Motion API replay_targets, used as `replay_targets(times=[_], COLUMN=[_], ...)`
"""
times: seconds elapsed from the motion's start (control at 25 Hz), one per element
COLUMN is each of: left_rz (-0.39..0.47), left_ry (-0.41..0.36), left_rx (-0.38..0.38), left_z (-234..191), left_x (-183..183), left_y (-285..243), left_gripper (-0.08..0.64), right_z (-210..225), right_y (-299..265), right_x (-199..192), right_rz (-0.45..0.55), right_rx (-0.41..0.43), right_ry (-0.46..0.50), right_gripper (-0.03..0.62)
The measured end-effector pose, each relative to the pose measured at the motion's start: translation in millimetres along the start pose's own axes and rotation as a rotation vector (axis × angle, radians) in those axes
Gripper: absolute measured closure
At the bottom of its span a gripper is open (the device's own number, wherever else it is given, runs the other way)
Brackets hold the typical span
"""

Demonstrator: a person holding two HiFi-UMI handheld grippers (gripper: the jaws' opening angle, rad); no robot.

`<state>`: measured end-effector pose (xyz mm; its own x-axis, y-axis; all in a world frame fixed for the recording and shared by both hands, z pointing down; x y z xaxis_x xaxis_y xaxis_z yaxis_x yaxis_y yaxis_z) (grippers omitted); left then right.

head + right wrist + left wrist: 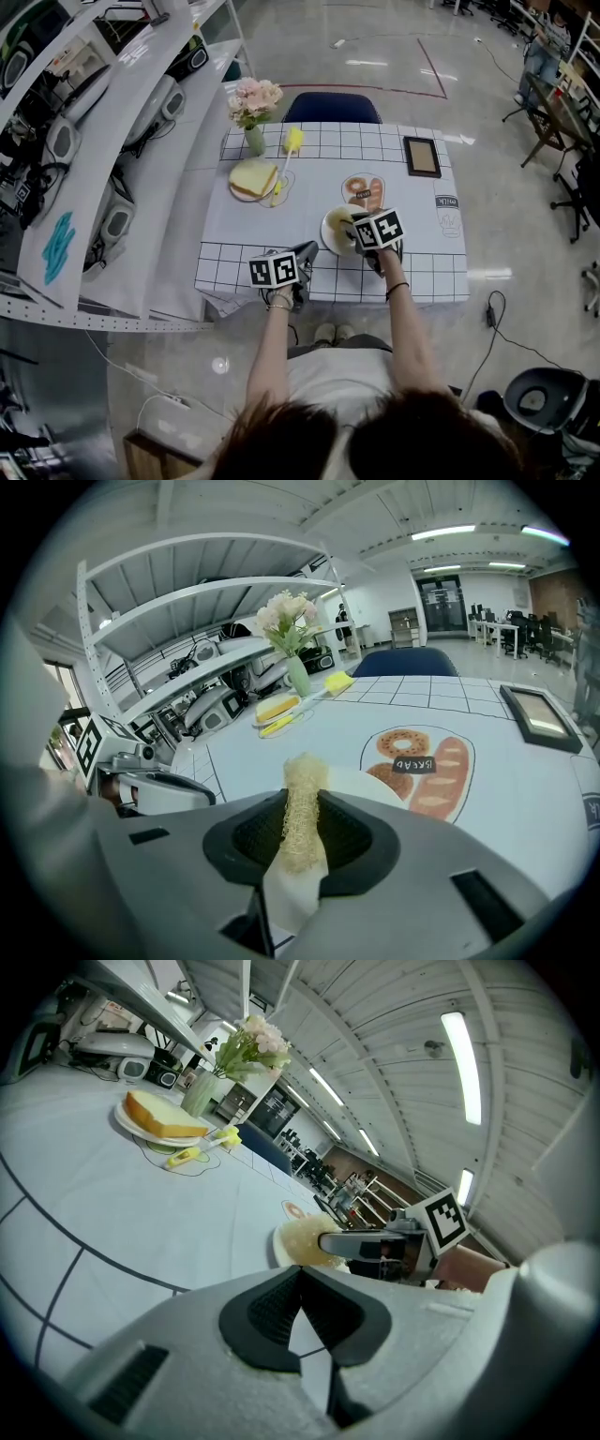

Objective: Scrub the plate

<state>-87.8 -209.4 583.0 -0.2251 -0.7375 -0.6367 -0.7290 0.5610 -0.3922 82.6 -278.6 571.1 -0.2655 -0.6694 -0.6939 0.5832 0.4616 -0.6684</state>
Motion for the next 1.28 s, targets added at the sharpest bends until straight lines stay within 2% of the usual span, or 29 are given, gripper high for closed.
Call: replay_targets(times=[0.44,0.64,0.8,1.28], left_rz=[0.021,0.040,0.081,0.205], left_ry=[-0.037,-0.117,-0.165,-0.378], left_rx=[0.012,0.042,0.028,-0.041], left_z=[8.0,13.9,22.9,66.1], left_x=[5.0,8.2,13.3,35.6], left_y=[1.5,1.5,1.9,15.3], left_gripper=[0.549,0.549,0.549,0.549], right_z=[-0.7,-7.9,-14.9,-31.5], right_y=[6.2,16.1,27.4,80.2], right_x=[-5.1,-6.9,-7.6,4.3], right_rz=[0.048,0.159,0.263,0.557], right_rx=[0.007,0.052,0.095,0.178], right_ry=[-0.006,0.023,0.038,0.082], right_gripper=[0.518,0.518,0.518,0.518])
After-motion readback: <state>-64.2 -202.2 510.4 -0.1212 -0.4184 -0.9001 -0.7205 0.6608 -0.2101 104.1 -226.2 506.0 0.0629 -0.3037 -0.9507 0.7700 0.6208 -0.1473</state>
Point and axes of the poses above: the fingertips, and each gripper's own axes: y backward along the fingers, z to its right, x out of its top, the point moved 7 cm from there along y, backward along the fingers, and after that the axes turned 2 degrees about -x, right-handed, at the moved point
